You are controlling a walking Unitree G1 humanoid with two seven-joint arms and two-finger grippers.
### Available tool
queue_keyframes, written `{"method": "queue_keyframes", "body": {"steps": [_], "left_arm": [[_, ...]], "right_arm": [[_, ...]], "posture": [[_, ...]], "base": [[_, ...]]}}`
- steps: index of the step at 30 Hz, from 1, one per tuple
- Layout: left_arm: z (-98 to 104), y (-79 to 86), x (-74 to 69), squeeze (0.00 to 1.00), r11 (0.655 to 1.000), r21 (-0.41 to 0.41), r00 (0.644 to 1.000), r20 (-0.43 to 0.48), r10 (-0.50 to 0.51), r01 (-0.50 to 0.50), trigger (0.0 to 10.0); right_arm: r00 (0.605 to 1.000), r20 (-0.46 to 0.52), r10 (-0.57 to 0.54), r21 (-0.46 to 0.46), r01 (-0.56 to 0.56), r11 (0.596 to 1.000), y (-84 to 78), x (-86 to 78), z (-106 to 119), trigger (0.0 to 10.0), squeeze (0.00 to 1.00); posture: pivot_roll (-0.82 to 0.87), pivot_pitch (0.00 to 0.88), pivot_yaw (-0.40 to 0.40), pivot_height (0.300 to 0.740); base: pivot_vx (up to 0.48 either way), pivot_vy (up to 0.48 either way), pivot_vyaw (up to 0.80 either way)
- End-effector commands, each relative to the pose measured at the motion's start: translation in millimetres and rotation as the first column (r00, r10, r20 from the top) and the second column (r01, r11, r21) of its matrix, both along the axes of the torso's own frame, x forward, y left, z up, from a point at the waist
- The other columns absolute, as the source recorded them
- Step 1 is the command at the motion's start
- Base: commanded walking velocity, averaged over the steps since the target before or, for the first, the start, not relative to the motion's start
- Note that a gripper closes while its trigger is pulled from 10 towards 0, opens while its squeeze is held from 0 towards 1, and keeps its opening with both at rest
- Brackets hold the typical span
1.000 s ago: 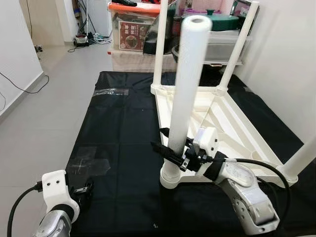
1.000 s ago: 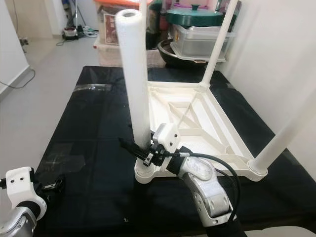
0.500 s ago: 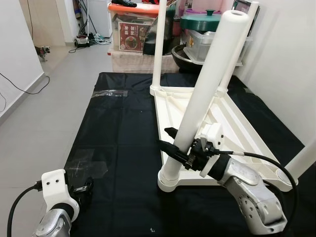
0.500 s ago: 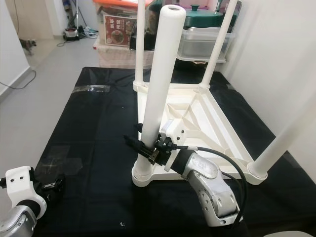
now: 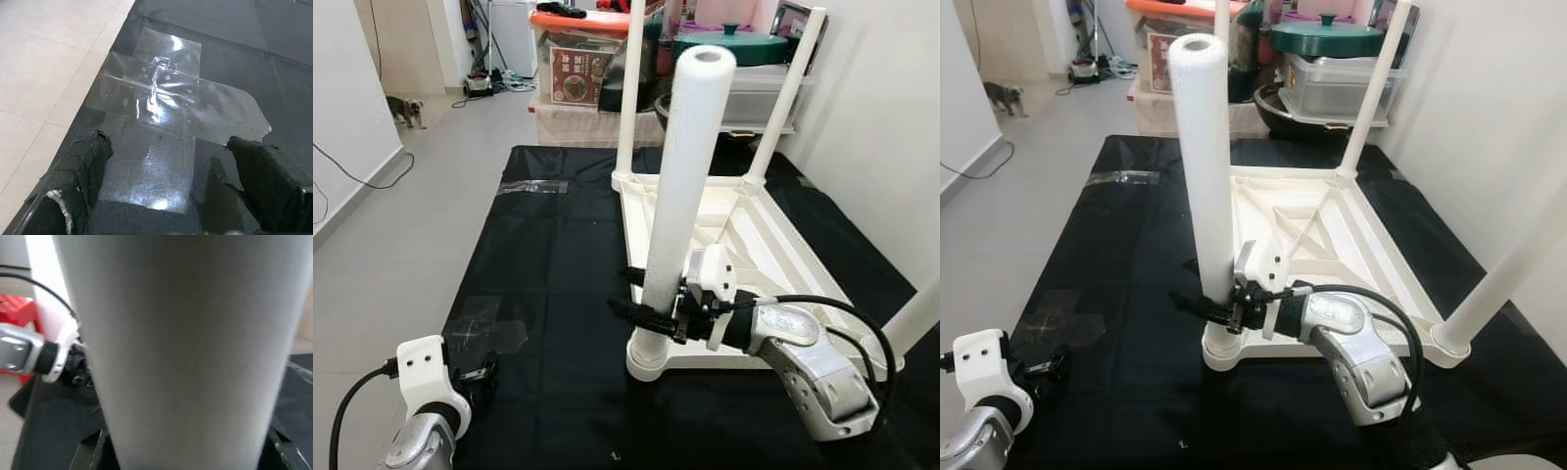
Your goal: Building children table
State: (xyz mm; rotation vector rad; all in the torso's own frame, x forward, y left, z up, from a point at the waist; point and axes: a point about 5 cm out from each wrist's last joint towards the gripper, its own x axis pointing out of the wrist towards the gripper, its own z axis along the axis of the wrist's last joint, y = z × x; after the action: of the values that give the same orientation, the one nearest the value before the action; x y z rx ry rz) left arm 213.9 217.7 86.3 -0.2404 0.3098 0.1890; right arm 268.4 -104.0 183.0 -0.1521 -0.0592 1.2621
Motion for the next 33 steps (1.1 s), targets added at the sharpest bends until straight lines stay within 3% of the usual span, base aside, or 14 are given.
{"method": "queue_keyframes", "body": {"steps": [1, 6, 9, 10, 12, 15, 16, 21, 23, 25, 29, 30, 31, 33], "left_arm": [[-5, 1.7, -3.1, 0.0, 1.0, -0.002, 1.0, -0.026, 0.011, -0.011, 10.0], [-6, 3.4, -4.8, 0.0, 1.0, -0.006, 0.999, -0.03, 0.019, -0.02, 10.0], [-6, 3.1, -6.7, 0.0, 1.0, -0.008, 0.999, -0.031, 0.025, -0.025, 10.0], [-8, 3.4, -7.2, 0.0, 1.0, -0.009, 0.999, -0.033, 0.03, -0.03, 10.0], [-8, 3.4, -7.2, 0.0, 1.0, -0.009, 0.999, -0.033, 0.03, -0.03, 10.0], [-10, 5.0, -10.8, 0.0, 0.999, -0.01, 0.998, -0.042, 0.041, -0.041, 10.0], [-10, 5.0, -10.8, 0.0, 0.999, -0.01, 0.998, -0.042, 0.041, -0.041, 10.0], [-11, 10.5, -12.5, 0.0, 0.999, 0.011, 0.998, -0.054, 0.038, -0.037, 10.0], [-11, 11.0, -12.3, 0.0, 0.999, 0.013, 0.998, -0.053, 0.037, -0.036, 10.0], [-10, 12.7, -10.2, 0.0, 0.999, 0.017, 0.998, -0.05, 0.038, -0.037, 10.0], [-8, 12.7, -3.2, 0.0, 0.999, 0.024, 0.999, -0.039, 0.033, -0.032, 10.0], [-8, 12.7, -3.2, 0.0, 0.999, 0.024, 0.999, -0.039, 0.033, -0.032, 10.0], [-9, 8.7, -2.1, 0.0, 1.0, 0.019, 0.999, -0.042, 0.021, -0.02, 10.0], [-10, 7.0, -1.2, 0.0, 1.0, 0.016, 0.999, -0.042, 0.014, -0.014, 10.0]], "right_arm": [[0.965, -0.24, 0.101, -0.053, -0.116, 0.992, 10.5, -14.1, -45, 10.0, 0.01], [0.961, -0.267, 0.069, -0.046, -0.084, 0.995, 13.3, -9.1, -46, 10.0, 0.01], [0.933, -0.314, -0.178, -0.041, 0.174, 0.984, 14.3, 10.7, -50, 10.0, 0.0], [0.868, -0.354, -0.348, -0.031, 0.361, 0.932, 10.6, 22.8, -52, 10.0, 0.0], [0.868, -0.354, -0.348, -0.031, 0.361, 0.932, 10.6, 22.8, -52, 10.0, 0.0], [0.503, -0.427, -0.751, -0.131, 0.788, 0.602, -28.4, 32.8, -71, 10.0, 0.0], [0.503, -0.427, -0.751, -0.131, 0.788, 0.602, -28.4, 32.8, -71, 10.0, 0.0], [0.225, -0.327, -0.918, -0.207, 0.931, 0.302, -66.4, 22.9, -72, 10.0, 0.0], [0.191, -0.325, -0.926, -0.202, 0.943, 0.266, -69.1, 23.0, -70, 10.0, 0.0], [0.244, -0.333, -0.911, -0.136, 0.944, 0.302, -64.0, 23.9, -61, 10.0, 0.0], [0.511, -0.333, -0.792, 0.054, 0.849, 0.525, -34.2, 24.5, -36, 10.0, 0.0], [0.511, -0.333, -0.792, 0.054, 0.849, 0.525, -34.2, 24.5, -36, 10.0, 0.0], [0.711, -0.222, -0.668, 0.092, 0.697, 0.711, -19.9, 21.4, -32, 10.0, 0.0], [0.767, -0.21, -0.607, 0.089, 0.633, 0.769, -15.7, 20.3, -32, 10.0, 0.0]], "posture": [[0.06, 0.0, -0.082, 0.74], [0.06, 0.0, -0.087, 0.74], [0.06, 0.0, -0.096, 0.74], [0.07, 0.0, -0.096, 0.74], [0.07, 0.0, -0.096, 0.74], [0.06, 0.0, -0.089, 0.74], [0.06, 0.0, -0.089, 0.74], [0.04, 0.0, -0.063, 0.74], [0.04, 0.0, -0.063, 0.74], [0.04, 0.0, -0.056, 0.74], [0.03, 0.0, -0.051, 0.74], [0.03, 0.0, -0.051, 0.74], [0.03, 0.0, -0.047, 0.74], [0.03, 0.0, -0.045, 0.74]], "base": [[0.0, 0.0, 0.0], [0.0, 0.0, 0.0], [0.0, 0.0, 0.0], [0.0, 0.0, 0.0], [0.0, 0.0, 0.0], [0.0, 0.0, 0.0], [0.0, 0.0, 0.0], [0.0, 0.0, 0.0], [0.0, 0.0, 0.0], [0.0, 0.0, 0.0], [0.0, 0.0, 0.0], [0.0, 0.0, 0.0], [0.0, 0.0, 0.0], [0.0, 0.0, 0.0]]}}
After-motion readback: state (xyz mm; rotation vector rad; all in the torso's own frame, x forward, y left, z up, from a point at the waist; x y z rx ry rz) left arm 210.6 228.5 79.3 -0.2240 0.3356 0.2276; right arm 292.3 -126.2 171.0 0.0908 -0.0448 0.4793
